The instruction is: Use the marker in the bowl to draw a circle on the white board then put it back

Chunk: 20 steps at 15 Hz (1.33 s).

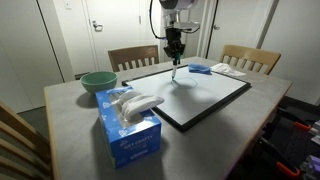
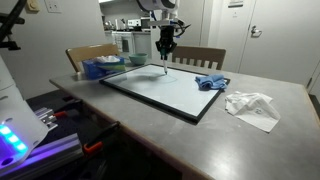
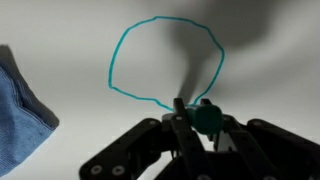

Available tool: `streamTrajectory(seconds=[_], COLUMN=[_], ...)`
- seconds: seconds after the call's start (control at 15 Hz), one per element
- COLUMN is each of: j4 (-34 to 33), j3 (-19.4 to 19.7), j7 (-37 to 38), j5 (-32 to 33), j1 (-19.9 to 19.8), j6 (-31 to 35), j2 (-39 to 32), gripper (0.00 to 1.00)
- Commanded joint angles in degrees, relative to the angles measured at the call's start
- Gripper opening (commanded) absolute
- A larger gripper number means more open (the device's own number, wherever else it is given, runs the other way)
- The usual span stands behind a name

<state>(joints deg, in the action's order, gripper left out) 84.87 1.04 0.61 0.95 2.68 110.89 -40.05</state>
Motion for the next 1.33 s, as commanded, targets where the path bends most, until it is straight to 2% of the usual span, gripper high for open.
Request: streamTrajectory(seconds=[0.0, 0.67, 1.27], j4=[-2.2, -1.8, -6.3], j3=[-0.8, -0.6, -0.2], j7=[-0.6, 0.7, 3.0], j5=[0.8, 2.4, 12.1], j1=[0.0, 1.6, 5.8], j6=[-2.7, -2.9, -8.2], j2=[-1.7, 0.3, 4.0], gripper=[0.05, 0.05, 0.05])
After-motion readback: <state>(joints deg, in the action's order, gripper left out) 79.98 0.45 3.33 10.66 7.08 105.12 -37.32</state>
